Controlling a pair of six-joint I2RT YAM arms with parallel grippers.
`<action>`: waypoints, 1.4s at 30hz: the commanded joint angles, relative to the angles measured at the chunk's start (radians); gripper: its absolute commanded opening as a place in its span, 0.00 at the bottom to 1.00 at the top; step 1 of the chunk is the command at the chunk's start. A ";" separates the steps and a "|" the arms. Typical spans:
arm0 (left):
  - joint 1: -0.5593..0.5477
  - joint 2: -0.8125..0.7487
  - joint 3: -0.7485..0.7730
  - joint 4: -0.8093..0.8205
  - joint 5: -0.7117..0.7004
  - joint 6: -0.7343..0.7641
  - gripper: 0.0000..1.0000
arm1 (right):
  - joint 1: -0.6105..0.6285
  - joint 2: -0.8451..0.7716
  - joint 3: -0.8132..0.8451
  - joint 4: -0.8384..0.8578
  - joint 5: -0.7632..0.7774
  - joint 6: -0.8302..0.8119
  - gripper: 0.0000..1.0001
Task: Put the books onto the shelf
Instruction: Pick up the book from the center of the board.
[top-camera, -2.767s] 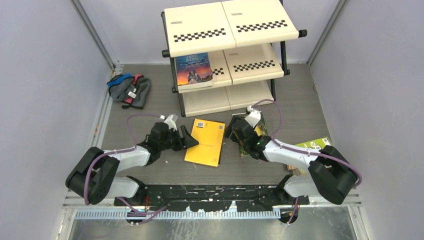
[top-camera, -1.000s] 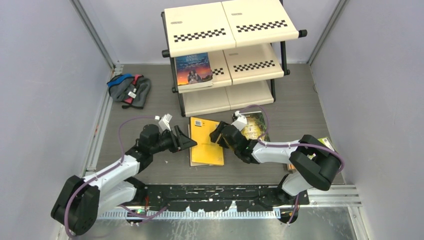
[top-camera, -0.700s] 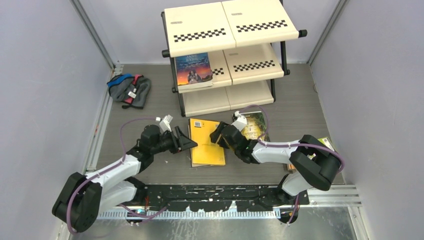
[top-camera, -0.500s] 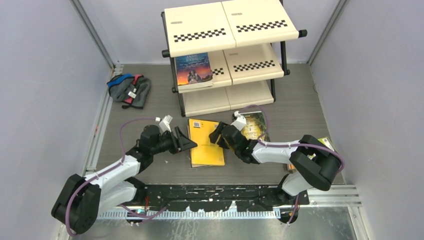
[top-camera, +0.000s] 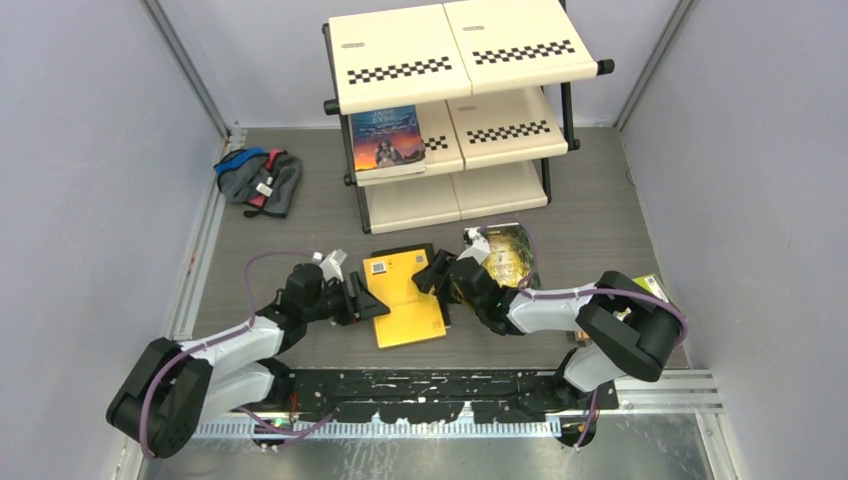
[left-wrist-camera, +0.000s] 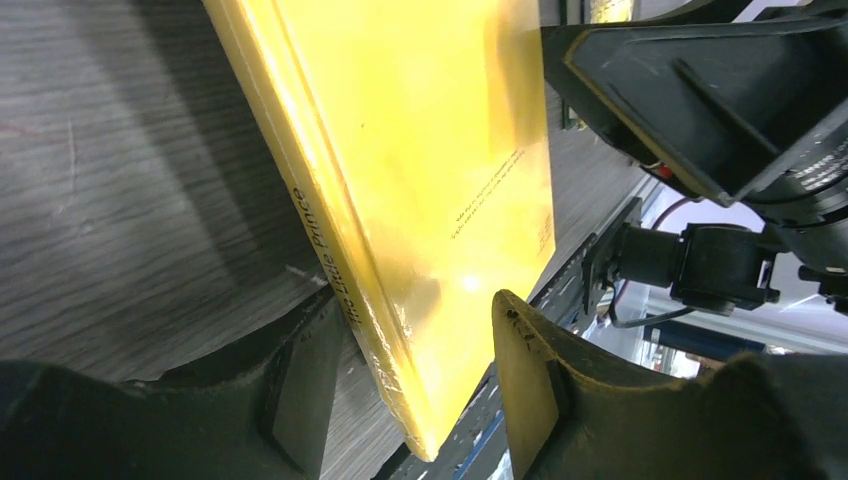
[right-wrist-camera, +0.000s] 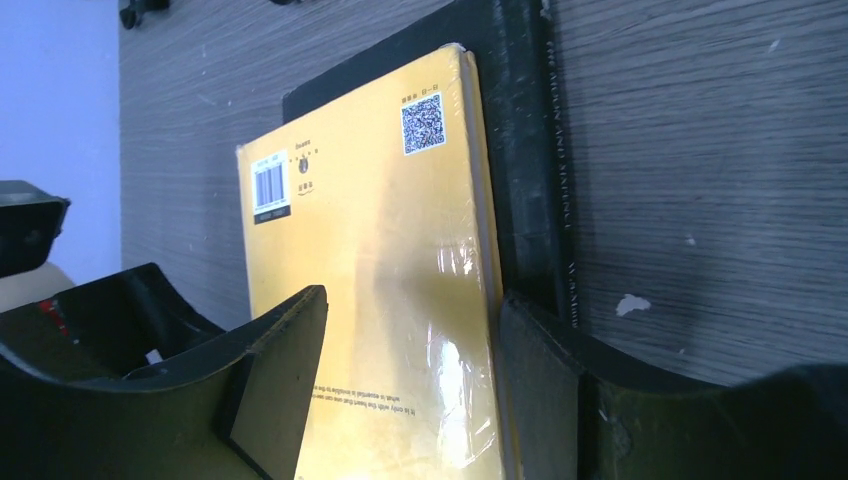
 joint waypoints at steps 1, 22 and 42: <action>-0.006 -0.062 -0.003 0.025 0.012 0.027 0.57 | 0.016 -0.019 0.006 0.103 -0.089 0.021 0.69; -0.007 -0.295 -0.048 -0.104 -0.071 0.000 0.51 | 0.051 0.118 0.048 0.199 -0.150 0.048 0.69; -0.007 -0.319 -0.010 -0.118 -0.042 0.017 0.00 | 0.079 0.108 0.086 0.151 -0.121 0.027 0.69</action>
